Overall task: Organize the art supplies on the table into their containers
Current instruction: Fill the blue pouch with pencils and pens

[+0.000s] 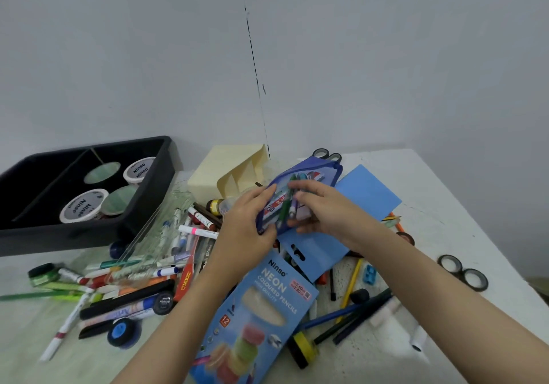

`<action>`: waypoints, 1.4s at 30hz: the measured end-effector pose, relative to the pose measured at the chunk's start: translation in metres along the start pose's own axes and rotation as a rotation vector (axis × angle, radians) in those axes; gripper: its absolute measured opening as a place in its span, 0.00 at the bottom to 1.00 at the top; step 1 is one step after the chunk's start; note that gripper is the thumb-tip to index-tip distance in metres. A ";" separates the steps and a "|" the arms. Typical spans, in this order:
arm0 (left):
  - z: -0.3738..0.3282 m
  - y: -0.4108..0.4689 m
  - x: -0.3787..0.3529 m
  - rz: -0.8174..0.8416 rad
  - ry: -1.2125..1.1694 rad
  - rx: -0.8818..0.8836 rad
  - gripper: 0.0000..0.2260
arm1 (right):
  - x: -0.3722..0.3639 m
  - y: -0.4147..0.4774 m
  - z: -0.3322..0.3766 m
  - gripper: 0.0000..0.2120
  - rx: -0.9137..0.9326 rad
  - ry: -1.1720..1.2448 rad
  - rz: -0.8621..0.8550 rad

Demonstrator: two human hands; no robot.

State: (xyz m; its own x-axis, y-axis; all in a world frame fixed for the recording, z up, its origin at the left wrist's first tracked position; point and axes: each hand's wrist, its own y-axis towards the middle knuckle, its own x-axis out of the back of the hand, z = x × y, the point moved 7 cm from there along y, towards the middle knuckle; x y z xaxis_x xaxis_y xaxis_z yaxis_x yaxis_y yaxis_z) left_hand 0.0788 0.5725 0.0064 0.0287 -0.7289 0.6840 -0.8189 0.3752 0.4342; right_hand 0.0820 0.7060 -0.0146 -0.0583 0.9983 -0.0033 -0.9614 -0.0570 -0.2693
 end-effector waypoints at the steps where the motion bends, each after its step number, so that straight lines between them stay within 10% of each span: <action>1: 0.002 0.001 0.000 -0.002 -0.009 0.007 0.27 | -0.003 0.002 -0.001 0.13 -0.030 0.016 0.019; 26: 0.001 0.001 0.000 0.042 -0.061 -0.011 0.35 | 0.024 0.009 -0.014 0.20 0.112 -0.316 -0.321; 35: 0.000 0.000 -0.002 0.003 0.058 -0.078 0.26 | 0.028 0.000 0.000 0.13 0.297 -0.719 -0.296; 42: 0.005 -0.004 -0.006 -0.012 0.062 -0.061 0.15 | 0.067 -0.031 -0.004 0.05 0.334 -0.595 -0.310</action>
State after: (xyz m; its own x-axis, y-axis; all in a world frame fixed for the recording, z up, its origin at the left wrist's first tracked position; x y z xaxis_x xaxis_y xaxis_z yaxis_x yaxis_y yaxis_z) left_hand 0.0797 0.5727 -0.0024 0.0755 -0.6971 0.7130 -0.7817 0.4025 0.4764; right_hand 0.1088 0.7749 -0.0099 0.1839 0.7995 0.5718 -0.9824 0.1303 0.1339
